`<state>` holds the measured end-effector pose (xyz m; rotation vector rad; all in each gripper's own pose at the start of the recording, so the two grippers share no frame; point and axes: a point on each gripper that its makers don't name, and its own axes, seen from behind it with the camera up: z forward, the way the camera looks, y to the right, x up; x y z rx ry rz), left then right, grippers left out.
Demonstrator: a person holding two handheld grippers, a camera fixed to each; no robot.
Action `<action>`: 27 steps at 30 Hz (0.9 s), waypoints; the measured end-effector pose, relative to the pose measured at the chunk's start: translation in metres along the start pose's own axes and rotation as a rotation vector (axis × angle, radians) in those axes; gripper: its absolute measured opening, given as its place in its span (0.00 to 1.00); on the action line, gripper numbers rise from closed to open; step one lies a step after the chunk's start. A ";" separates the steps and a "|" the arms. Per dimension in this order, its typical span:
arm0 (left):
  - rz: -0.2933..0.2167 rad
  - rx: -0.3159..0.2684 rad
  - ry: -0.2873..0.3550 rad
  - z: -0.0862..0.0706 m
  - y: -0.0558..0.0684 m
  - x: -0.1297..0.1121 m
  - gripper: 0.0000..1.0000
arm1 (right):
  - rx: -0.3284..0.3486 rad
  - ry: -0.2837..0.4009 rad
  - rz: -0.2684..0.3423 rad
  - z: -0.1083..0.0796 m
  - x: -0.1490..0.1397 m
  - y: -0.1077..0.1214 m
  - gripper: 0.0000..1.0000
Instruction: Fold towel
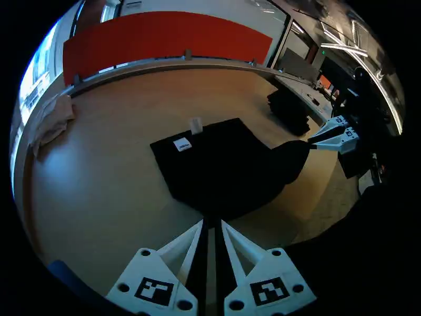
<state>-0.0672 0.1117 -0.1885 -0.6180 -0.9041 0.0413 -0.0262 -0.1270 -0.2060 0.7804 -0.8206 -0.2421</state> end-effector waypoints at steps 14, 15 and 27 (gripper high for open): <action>0.019 0.029 0.074 0.019 -0.025 0.052 0.08 | -0.044 0.035 -0.034 0.022 0.038 0.038 0.13; 0.021 0.031 0.079 0.021 -0.027 0.057 0.08 | -0.049 0.037 -0.038 0.024 0.041 0.042 0.13; 0.049 0.045 0.108 0.037 -0.048 0.092 0.08 | -0.081 0.045 -0.064 0.042 0.066 0.072 0.13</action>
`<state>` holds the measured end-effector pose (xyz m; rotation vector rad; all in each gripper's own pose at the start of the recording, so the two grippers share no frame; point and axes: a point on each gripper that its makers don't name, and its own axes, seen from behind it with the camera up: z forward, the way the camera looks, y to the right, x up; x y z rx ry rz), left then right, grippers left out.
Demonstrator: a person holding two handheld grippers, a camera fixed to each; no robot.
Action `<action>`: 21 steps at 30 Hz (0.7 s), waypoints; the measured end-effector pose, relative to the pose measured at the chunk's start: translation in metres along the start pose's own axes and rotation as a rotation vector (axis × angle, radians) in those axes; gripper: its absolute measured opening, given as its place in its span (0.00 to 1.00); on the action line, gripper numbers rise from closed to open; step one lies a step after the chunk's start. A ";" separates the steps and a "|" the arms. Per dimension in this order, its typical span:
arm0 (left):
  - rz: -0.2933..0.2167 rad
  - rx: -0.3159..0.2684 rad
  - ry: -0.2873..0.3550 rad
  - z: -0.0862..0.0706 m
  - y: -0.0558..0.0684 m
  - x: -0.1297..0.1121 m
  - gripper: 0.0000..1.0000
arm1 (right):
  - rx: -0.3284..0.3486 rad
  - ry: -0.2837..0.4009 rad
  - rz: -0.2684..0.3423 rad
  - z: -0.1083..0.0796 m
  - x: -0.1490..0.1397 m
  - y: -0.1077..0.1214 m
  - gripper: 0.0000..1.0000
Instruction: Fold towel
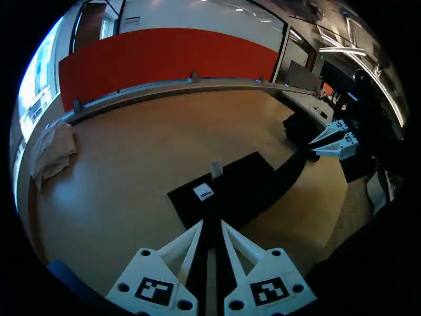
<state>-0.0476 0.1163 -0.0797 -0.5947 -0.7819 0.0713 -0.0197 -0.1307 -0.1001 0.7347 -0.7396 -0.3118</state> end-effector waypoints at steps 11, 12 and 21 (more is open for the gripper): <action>0.005 0.001 -0.013 0.021 -0.014 0.003 0.08 | -0.001 -0.023 0.013 0.017 -0.005 0.010 0.13; 0.005 0.002 -0.015 0.024 -0.015 0.003 0.08 | -0.001 -0.025 0.015 0.019 -0.006 0.011 0.13; -0.019 -0.001 -0.027 0.053 -0.029 0.000 0.08 | -0.004 -0.053 0.041 0.048 -0.016 0.028 0.13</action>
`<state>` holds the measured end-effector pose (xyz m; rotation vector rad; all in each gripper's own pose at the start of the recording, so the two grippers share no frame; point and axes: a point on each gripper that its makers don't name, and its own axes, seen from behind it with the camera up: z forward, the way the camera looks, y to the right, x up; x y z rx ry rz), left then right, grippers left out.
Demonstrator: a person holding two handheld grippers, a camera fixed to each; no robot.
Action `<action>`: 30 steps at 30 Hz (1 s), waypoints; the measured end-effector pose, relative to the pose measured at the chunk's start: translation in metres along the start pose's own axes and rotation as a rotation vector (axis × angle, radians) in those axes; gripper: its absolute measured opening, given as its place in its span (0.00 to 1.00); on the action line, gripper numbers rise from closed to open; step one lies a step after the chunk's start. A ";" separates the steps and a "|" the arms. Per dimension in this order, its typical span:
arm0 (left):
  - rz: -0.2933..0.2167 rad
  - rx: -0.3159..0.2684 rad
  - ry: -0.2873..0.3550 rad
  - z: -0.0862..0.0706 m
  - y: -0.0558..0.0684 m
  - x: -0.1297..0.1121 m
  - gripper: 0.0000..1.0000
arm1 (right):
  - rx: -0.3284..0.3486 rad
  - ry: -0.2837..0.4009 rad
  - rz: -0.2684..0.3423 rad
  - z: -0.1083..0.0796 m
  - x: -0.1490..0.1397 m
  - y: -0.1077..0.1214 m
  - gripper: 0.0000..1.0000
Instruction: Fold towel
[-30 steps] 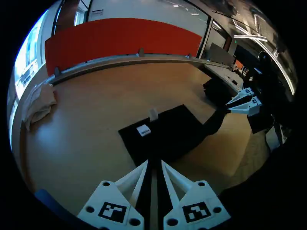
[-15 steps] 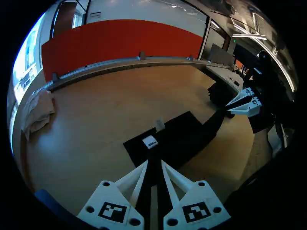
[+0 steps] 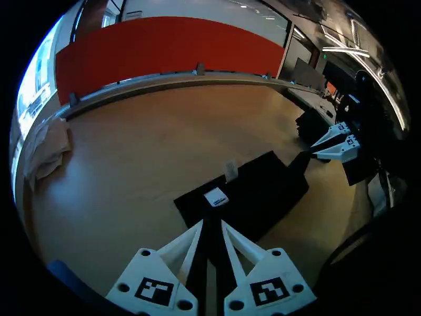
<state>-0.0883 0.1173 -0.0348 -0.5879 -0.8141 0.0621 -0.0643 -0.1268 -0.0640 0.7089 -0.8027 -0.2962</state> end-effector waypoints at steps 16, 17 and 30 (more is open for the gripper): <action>-0.009 0.000 -0.018 0.037 -0.022 -0.005 0.08 | -0.008 -0.021 0.069 0.035 -0.005 0.020 0.13; -0.011 0.000 -0.017 0.039 -0.022 -0.006 0.08 | -0.011 -0.022 0.074 0.037 -0.006 0.020 0.13; 0.007 0.029 -0.014 0.063 -0.035 -0.007 0.08 | -0.076 -0.030 0.118 0.056 -0.011 0.035 0.17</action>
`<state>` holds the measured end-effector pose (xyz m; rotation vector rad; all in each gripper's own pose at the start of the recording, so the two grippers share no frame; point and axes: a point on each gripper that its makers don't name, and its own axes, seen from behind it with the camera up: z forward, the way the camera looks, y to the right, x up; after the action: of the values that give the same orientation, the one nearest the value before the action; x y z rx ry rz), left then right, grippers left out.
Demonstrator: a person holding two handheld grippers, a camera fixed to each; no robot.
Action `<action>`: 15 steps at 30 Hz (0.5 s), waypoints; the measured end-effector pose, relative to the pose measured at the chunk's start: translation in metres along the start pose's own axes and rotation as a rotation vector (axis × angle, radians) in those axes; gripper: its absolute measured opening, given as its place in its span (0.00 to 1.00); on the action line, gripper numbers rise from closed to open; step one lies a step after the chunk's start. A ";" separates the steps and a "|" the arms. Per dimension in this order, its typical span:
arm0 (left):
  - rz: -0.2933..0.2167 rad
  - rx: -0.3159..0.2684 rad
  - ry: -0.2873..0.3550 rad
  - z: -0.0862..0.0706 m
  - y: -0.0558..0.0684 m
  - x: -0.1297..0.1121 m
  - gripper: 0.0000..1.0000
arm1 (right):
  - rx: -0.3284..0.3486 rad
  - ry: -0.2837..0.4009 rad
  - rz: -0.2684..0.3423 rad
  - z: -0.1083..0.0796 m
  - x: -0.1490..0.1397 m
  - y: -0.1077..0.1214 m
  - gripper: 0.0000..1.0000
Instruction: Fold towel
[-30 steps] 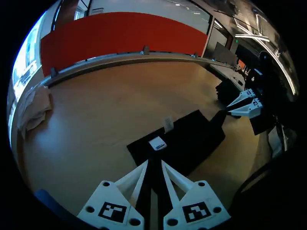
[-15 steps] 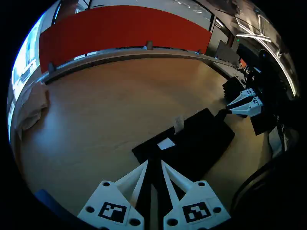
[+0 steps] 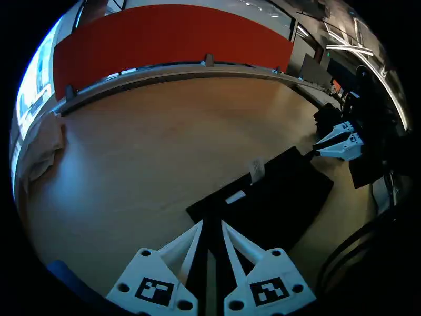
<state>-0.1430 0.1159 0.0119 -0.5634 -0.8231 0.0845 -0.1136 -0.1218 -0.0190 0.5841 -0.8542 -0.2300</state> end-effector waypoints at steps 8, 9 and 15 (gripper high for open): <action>0.003 0.021 0.001 0.001 -0.006 0.003 0.19 | -0.028 0.004 0.004 0.001 0.003 0.007 0.36; 0.002 0.025 0.002 0.000 -0.007 0.004 0.23 | -0.031 0.004 0.004 0.001 0.003 0.008 0.42; 0.002 0.031 0.004 -0.005 -0.010 0.004 0.54 | -0.041 0.007 -0.001 0.001 0.003 0.010 0.61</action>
<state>-0.1379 0.1063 0.0166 -0.5355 -0.8157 0.0980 -0.1129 -0.1149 -0.0112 0.5465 -0.8407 -0.2461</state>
